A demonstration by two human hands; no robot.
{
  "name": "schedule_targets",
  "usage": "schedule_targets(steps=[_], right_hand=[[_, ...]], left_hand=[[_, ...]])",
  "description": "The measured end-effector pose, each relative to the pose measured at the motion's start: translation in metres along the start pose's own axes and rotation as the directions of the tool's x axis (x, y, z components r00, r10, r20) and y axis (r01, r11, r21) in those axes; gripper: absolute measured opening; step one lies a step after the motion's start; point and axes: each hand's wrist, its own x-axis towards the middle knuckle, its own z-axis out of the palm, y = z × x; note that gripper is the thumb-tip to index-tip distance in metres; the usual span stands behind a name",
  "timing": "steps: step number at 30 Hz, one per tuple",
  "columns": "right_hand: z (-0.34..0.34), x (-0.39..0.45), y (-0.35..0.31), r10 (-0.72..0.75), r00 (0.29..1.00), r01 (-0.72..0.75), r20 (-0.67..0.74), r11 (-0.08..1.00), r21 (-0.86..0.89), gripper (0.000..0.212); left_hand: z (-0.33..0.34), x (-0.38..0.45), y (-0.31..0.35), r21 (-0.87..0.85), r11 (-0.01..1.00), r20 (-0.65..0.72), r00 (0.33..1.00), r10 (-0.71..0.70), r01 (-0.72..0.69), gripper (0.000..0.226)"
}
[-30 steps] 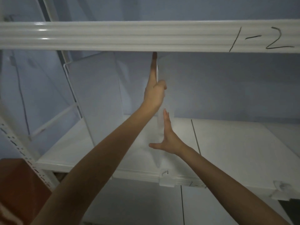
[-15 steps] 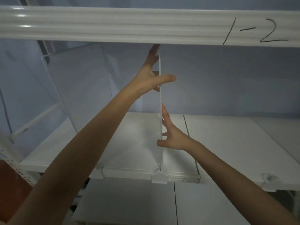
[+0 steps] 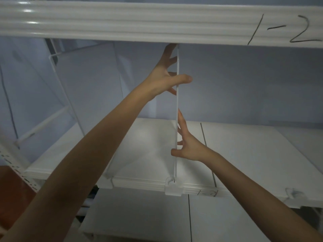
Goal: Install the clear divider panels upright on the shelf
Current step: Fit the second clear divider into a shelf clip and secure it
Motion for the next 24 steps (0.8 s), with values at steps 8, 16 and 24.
schedule_targets(steps=[8,16,24], right_hand=[[0.005,0.004,0.0,0.004,1.0,-0.004,-0.007,1.0,0.021,0.123],[0.008,0.001,0.002,0.004,1.0,-0.004,-0.006,0.999,0.036,0.119],[-0.002,0.003,0.008,0.059,0.998,-0.059,0.003,0.997,0.053,0.128]], left_hand=[[-0.004,-0.001,-0.001,0.005,1.0,-0.009,1.0,0.011,-0.011,0.09],[-0.005,-0.004,-0.002,-0.029,0.999,0.001,1.0,0.029,-0.029,0.094],[-0.009,-0.006,-0.002,-0.005,1.0,0.0,1.0,0.018,-0.018,0.092]])
